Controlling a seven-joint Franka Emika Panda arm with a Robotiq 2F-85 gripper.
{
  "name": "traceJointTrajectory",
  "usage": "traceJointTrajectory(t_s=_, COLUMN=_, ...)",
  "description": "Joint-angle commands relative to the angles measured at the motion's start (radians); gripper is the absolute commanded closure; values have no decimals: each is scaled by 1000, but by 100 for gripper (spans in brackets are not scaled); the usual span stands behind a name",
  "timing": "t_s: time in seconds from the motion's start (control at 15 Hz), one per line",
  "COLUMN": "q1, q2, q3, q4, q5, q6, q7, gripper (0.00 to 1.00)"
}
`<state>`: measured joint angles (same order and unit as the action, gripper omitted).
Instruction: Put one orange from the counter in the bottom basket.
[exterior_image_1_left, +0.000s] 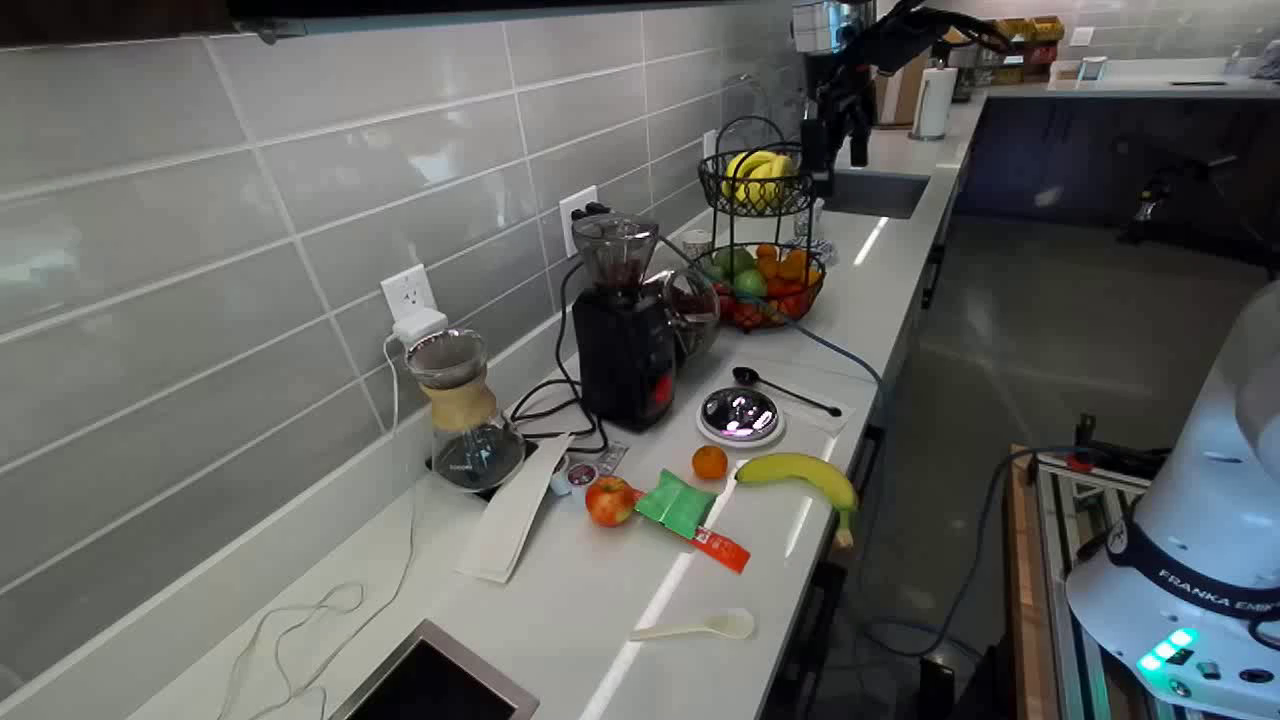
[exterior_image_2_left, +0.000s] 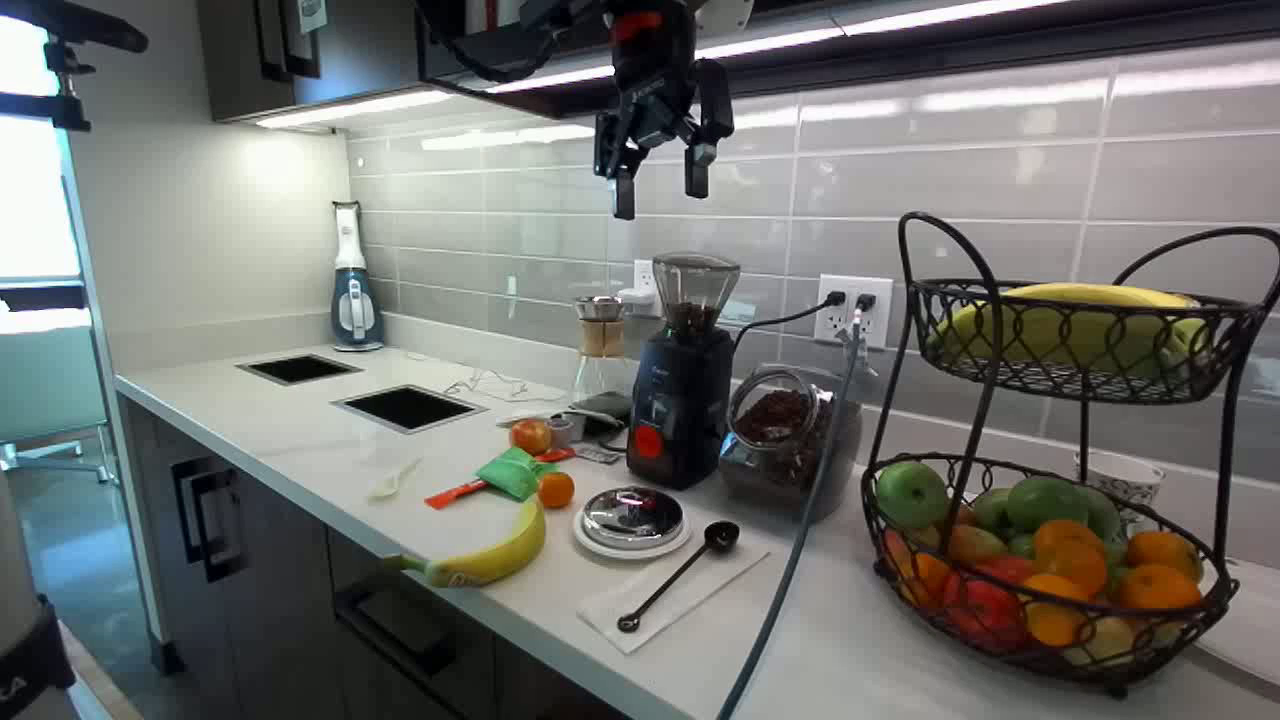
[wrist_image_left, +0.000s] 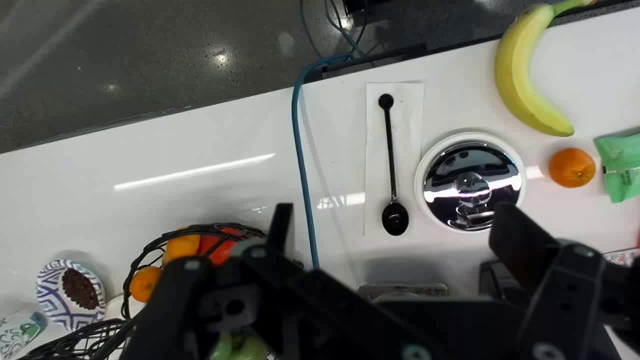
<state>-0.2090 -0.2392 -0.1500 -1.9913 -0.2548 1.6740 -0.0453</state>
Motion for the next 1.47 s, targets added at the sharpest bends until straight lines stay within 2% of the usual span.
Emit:
traceJointTrajectory(t_s=0.0, q1=12, q2=1, q3=-11, q4=2, q5=-2, q6=-3, q7=2, gripper=0)
traceJointTrajectory(t_s=0.93, q1=12, q2=1, q3=-11, q4=2, q5=-2, q6=-3, q7=2, gripper=0)
traceJointTrajectory(t_s=1.2, q1=74, q2=4, q3=34, q4=-91, q5=20, q6=8, q7=-47, gripper=0)
traceJointTrajectory(t_s=1.33, q1=100, q2=-16, q3=44, q4=-153, q5=42, q6=56, q7=-63, gripper=0)
traceJointTrajectory(t_s=1.4, q1=110, q2=-36, q3=42, q4=-201, q5=45, q6=127, q7=-86, gripper=0)
